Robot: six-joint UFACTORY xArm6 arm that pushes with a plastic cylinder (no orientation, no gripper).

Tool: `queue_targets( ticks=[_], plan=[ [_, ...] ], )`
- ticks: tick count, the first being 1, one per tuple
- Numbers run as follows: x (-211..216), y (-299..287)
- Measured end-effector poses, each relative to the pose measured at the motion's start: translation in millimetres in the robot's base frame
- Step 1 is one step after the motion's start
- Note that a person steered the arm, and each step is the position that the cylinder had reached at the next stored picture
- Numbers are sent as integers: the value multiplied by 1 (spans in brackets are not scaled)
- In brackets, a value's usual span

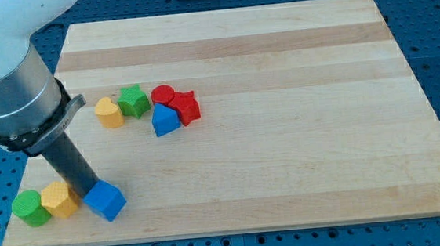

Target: Nudge the yellow hexagon a bit down

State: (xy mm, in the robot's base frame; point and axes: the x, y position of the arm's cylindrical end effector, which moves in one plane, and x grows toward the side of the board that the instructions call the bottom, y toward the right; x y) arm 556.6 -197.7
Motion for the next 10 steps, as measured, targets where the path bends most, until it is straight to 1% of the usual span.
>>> queue_targets(
  ticks=[1, 3, 4, 5, 6, 10],
  plan=[
    [-2, 0],
    [-26, -1],
    [-37, -11],
    [-33, -39],
    [-25, -48],
    [-7, -48]
  ],
)
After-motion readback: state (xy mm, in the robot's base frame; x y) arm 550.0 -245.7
